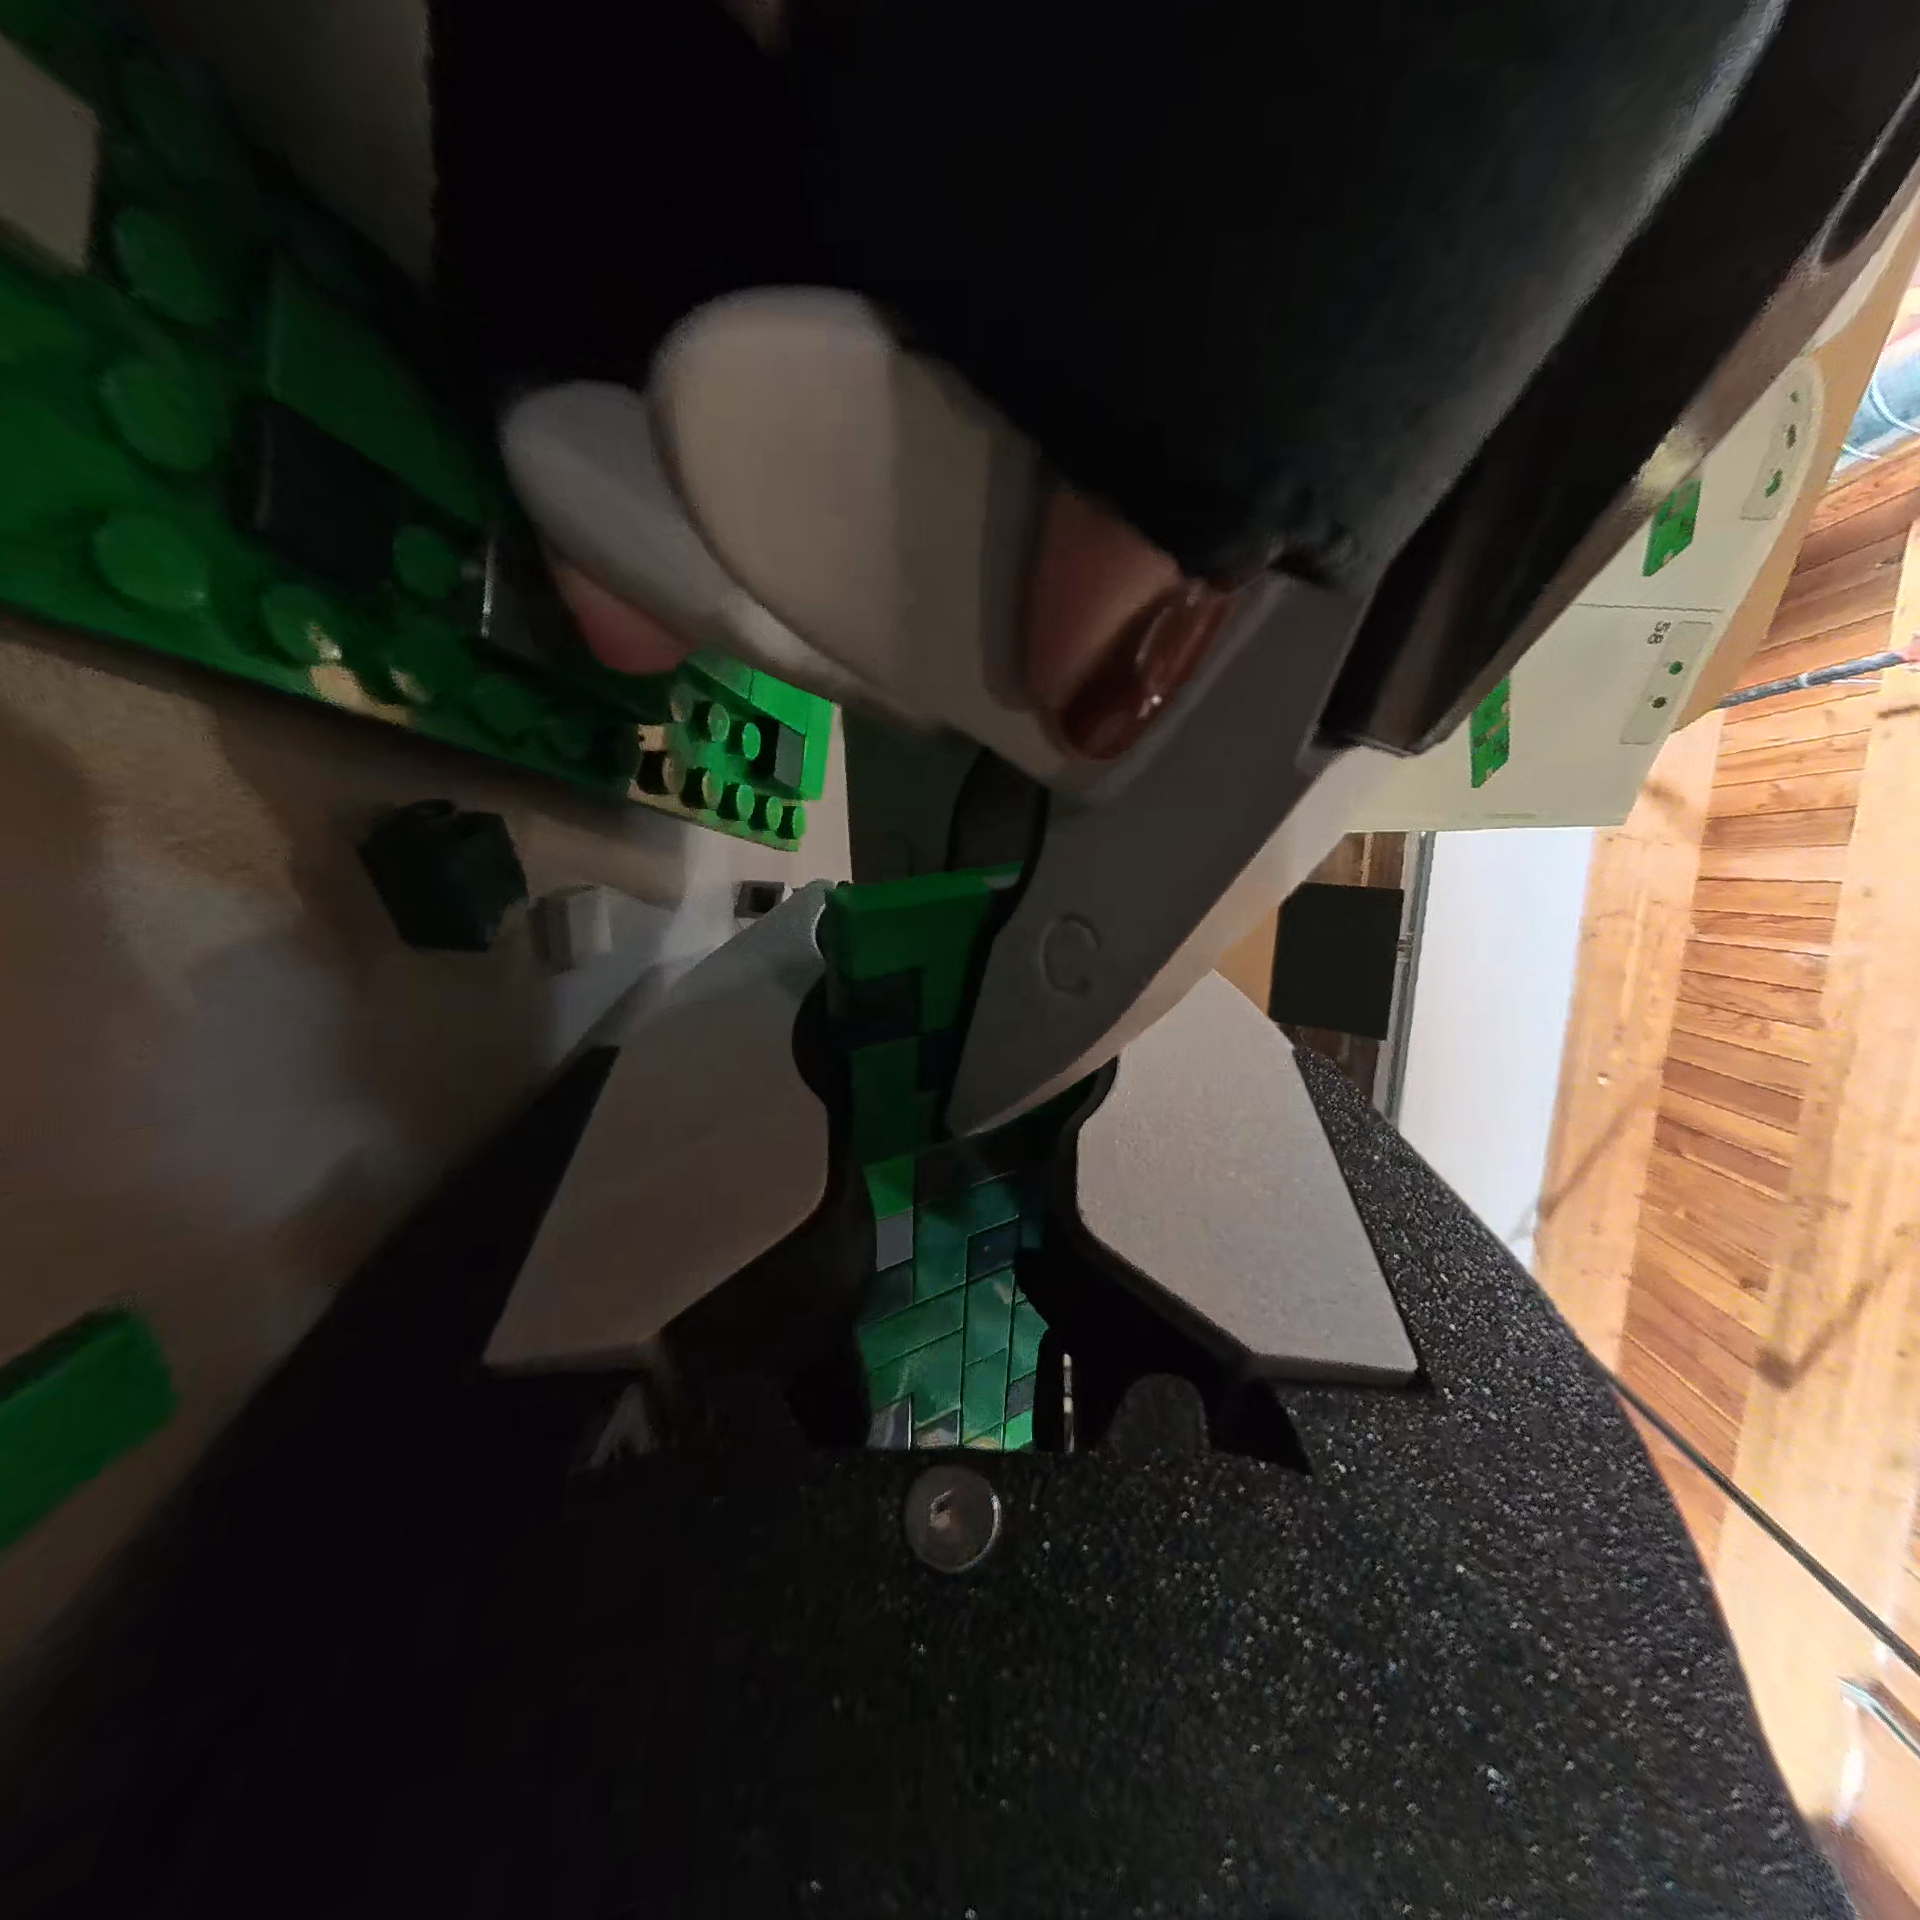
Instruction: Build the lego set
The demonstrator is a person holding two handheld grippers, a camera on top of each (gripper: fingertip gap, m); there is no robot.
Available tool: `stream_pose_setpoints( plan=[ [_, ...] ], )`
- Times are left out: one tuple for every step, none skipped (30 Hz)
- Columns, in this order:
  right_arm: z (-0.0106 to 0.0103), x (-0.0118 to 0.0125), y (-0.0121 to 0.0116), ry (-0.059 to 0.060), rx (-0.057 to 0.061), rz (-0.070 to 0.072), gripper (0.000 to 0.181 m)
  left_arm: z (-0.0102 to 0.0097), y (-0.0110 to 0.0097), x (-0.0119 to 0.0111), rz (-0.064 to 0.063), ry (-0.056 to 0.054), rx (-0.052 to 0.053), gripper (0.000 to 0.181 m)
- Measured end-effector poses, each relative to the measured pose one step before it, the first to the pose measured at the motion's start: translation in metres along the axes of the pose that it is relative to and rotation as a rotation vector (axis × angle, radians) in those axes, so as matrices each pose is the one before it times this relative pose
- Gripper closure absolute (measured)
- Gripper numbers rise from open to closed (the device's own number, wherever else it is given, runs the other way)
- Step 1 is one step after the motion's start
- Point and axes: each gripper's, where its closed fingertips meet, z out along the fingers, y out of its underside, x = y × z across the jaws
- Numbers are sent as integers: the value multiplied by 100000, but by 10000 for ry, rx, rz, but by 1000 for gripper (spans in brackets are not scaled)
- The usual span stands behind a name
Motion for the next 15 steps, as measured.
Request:
stream_pose_setpoints(
  plan=[
    [22, 29, 33, 50, -43, -108, 144, 5, -15, -29, -102, 29, 16, 175],
    [21, 1, 7, 24, -22, -92, 144, 3, -11, -13, -89, 30, 9, 175],
    [-6, 26, -8, 14, 9, -27, 144, 9, 1, -25, -110, 31, 7, 175],
    [-59, 176, -15, 145, 38, -83, 146, -14, -17, -25, -112, 41, 11, 175],
    [-148, 450, -122, 439, 97, -460, 151, -159, -236, -239, -297, -9, 155, 175],
    [-25, 140, 86, 194, -66, -250, 154, -147, -121, 155, -483, 408, 57, 175],
    [67, -212, 50, -193, 30, 248, 155, -111, -145, -118, -203, 47, 64, 176],
    [-4, -175, 2, -200, 77, 331, 156, 50, 40, -63, -36, -24, -65, 176],
    [-3, -146, 29, -101, 7, 130, 156, 47, 41, 9, 30, -8, -39, 175],
    [36, -249, 66, -141, -72, 79, 156, 55, 79, -97, 88, -129, -42, 175],
    [19, -131, 52, -102, -33, 117, 156, 69, 68, -134, 113, -162, -40, 175],
    [0, -129, -61, -131, 111, 198, 155, 34, 21, -4, 123, -78, -3, 175],
    [-23, -168, -66, -180, 139, 185, 154, 20, 44, -34, 92, -78, -11, 175],
    [-48, -235, -15, -276, 110, 248, 152, 18, 40, -78, 94, -107, -16, 175],
    [-62, -248, 120, -350, 30, 293, 149, 35, 50, -42, 91, -91, -31, 175]
  ],
)
